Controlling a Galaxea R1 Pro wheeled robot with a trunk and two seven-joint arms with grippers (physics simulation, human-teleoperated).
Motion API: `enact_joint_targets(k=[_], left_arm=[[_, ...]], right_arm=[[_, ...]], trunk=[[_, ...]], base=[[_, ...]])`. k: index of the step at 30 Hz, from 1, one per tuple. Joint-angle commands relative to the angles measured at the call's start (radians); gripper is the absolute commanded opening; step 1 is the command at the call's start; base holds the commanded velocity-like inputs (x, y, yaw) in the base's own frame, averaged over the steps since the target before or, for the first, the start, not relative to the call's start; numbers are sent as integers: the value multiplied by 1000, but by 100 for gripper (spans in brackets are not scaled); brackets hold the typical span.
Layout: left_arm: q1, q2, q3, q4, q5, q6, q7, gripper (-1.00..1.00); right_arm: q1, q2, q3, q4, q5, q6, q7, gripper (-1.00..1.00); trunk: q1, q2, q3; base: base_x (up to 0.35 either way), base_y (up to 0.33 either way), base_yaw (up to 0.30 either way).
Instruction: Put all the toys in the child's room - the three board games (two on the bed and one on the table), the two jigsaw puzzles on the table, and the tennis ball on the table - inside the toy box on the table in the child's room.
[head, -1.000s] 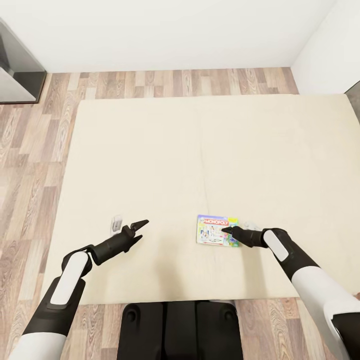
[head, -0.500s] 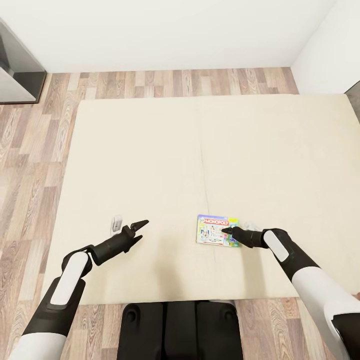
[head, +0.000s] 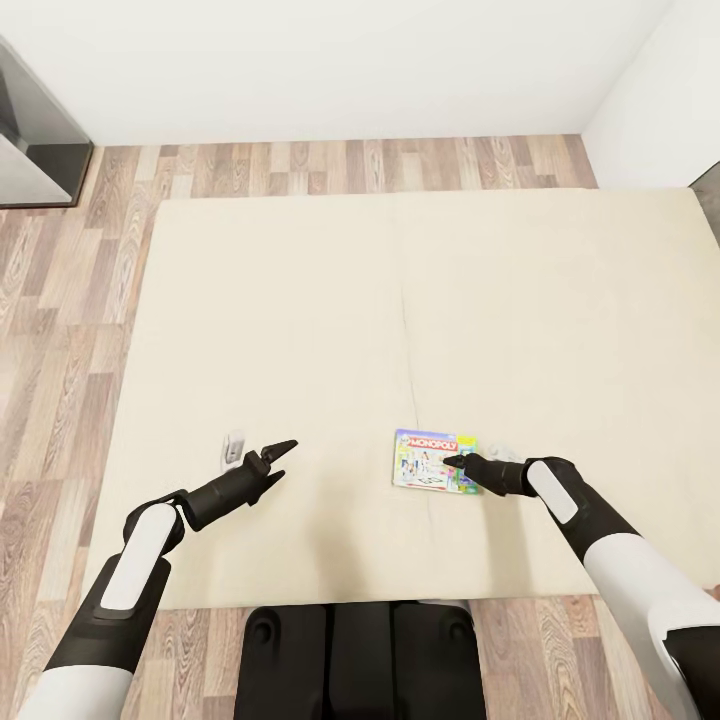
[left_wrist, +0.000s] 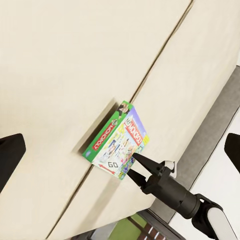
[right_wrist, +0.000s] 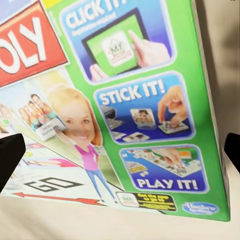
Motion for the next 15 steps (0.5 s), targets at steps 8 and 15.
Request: enact_joint_targets(k=[8,15], left_arm=[[0,0,2,0,-5,5,-6,100],[0,0,2,0,-5,5,-6,100]], right_arm=[[0,-1,4,-1,5,1,4,100],[0,-2,3,-3,5,-1,4,100]], trunk=[[1,-2,-1],[1,-2,-1]], base=[[0,0,0],[0,0,0]])
